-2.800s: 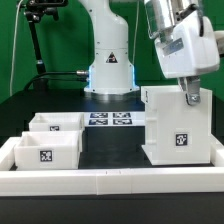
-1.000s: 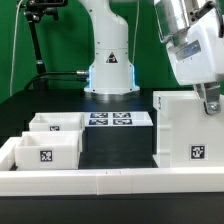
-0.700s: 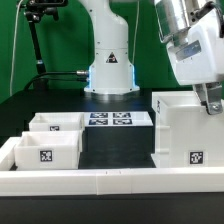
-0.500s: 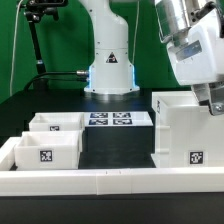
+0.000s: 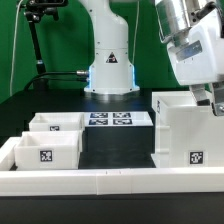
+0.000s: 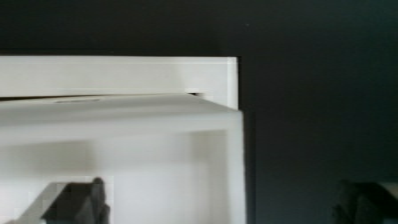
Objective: Assemble drawer
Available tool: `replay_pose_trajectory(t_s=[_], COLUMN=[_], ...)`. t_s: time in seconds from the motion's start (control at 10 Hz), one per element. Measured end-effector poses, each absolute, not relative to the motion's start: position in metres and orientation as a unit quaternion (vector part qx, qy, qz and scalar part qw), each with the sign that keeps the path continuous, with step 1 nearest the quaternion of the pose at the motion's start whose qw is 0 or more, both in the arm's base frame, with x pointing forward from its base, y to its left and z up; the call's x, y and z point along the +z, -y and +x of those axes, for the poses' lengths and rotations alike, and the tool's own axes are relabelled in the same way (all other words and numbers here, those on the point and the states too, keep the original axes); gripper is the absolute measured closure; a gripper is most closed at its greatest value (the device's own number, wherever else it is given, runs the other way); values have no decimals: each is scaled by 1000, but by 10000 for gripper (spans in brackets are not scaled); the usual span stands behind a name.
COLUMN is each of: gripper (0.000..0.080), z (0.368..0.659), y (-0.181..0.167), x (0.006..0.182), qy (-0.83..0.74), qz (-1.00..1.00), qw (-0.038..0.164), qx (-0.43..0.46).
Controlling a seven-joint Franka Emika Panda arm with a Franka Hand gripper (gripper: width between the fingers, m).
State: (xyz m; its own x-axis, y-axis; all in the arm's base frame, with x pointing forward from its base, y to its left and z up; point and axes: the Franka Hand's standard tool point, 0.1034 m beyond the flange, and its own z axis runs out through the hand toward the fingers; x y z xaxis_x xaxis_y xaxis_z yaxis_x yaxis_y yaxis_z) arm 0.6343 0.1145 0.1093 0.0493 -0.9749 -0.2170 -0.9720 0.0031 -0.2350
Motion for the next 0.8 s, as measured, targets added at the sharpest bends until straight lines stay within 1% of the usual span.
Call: replay_pose_trajectory(t_s=[0.1, 0.2, 0.4, 0.5, 0.7, 0.8], gripper=[151, 151, 151, 151, 151, 151], z=[633, 628, 618, 614, 613, 611], y=[-112, -105, -87, -83, -84, -82], x=[118, 131, 146, 154, 150, 149], qy=[-659, -630, -565, -568, -547, -492], qz=[-734, -758, -807, -805, -820, -855], qw=[164, 167, 165, 167, 164, 155], qx=[-10, -21, -38, -41, -44, -47])
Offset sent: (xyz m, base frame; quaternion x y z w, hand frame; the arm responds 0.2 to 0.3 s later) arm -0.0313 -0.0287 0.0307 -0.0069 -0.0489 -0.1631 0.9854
